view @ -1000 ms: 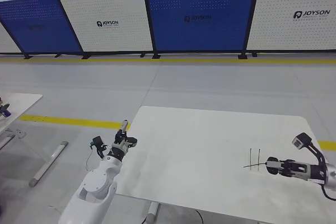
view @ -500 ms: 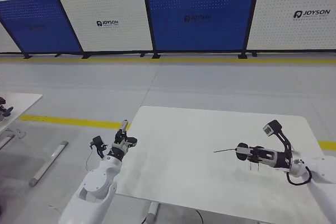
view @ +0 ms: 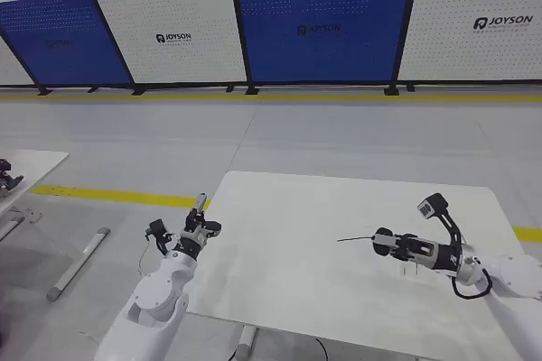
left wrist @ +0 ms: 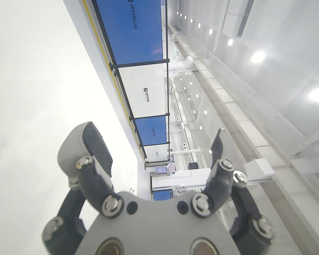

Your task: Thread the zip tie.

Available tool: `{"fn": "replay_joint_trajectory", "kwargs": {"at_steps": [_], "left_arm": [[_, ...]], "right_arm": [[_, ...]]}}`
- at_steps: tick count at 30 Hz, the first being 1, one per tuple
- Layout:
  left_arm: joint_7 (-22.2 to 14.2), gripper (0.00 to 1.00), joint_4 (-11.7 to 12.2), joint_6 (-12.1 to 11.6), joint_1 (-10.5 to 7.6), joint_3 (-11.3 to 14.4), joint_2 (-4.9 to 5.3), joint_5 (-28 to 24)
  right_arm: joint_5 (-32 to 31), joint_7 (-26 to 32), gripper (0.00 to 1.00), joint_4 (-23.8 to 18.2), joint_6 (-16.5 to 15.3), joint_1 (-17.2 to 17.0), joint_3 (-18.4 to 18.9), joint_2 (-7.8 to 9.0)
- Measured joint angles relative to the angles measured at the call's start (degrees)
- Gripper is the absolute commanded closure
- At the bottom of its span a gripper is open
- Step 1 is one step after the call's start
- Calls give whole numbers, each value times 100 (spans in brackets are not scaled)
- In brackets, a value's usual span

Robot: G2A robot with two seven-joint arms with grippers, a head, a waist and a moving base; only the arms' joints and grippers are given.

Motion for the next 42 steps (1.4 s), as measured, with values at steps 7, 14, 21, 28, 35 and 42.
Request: {"fn": "replay_joint_trajectory", "kwargs": {"at_steps": [7,14,21,28,35,42], "left_arm": [[0,0,0,0,0,0,0,0],[-33,0,-8,0,-26,9,0,29],[-658,0,-394,13,-141,322,17,712],[-1090,0,-469,250,-316,942,0,1376],[-1105,0,-301,461,-489,1130,-13,1539],[-1360,0,-202,458,-530,1155,-13,1335]], "right_arm": [[41,-277,100,17,0,64,-47,-196],[40,-274,100,16,0,63,-47,-194],[40,-274,100,16,0,63,-47,-194],[40,-274,100,16,0,63,-47,-194],[40,-274,100,16,0,63,-47,-194],[-2,-583,100,-36,4,-14,25,-230]]}}
